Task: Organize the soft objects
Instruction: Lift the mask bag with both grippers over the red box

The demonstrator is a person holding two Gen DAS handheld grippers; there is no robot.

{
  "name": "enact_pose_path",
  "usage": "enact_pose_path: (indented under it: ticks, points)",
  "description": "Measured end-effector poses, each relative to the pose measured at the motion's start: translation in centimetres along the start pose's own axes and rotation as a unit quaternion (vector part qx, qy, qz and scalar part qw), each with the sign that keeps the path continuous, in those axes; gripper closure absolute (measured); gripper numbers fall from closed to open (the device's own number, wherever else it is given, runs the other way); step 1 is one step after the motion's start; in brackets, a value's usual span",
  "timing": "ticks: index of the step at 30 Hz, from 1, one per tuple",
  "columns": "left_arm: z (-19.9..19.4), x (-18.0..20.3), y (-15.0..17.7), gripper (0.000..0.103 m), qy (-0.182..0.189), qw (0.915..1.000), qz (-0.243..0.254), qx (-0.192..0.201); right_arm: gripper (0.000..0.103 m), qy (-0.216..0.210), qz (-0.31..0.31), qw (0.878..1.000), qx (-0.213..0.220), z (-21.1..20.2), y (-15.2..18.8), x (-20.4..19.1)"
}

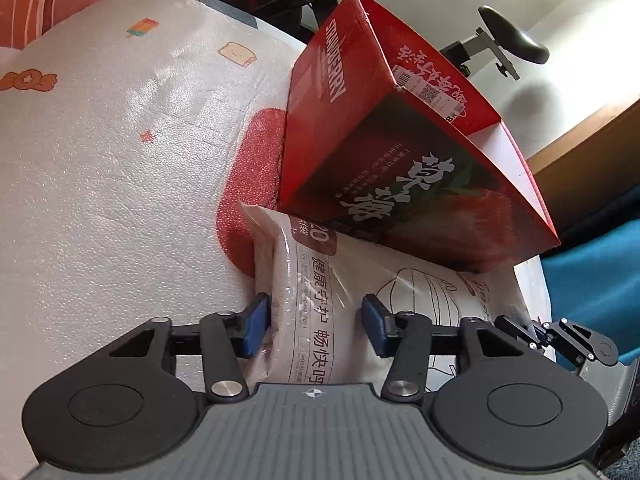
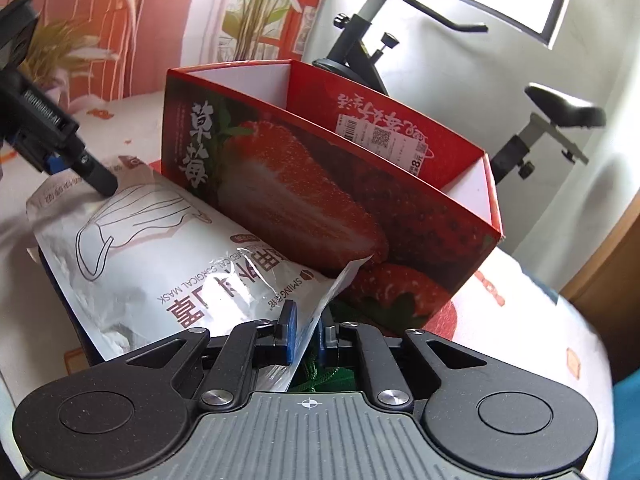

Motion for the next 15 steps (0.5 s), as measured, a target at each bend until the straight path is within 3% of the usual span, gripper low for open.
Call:
enact_pose_path:
  ticks: [3, 6, 15]
  points:
    - [-1.1, 0.8, -0.1, 0.071, -0.023, 0.9996, 0.012, 0.012, 0.094, 0.0, 0.001, 1.0, 0.005, -0.5, -0.4, 0.0]
    - [-2.6, 1.4, -0.1, 0.083, -0.02, 0.9992, 0.025, 0.024, 0.094, -0.004, 0.015, 1.0, 0.023, -1.7, -1.4, 0.7]
    - [-5.7, 3.0, -0.9, 0.083, 0.005, 0.9978, 0.046, 0.047, 0.094, -0.008, 0.045, 0.994, 0.095, -6.1, -5.4, 3.5]
Point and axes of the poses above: each gripper's, at about its wrist camera, not at the fingertips, and z roughly the way its jaws point, x to its right, y to its underside, the point moved 2 cm from there along z, roughly the way its jaws point, and after that the axes turned 10 degrees about y, right-handed, at the moved point
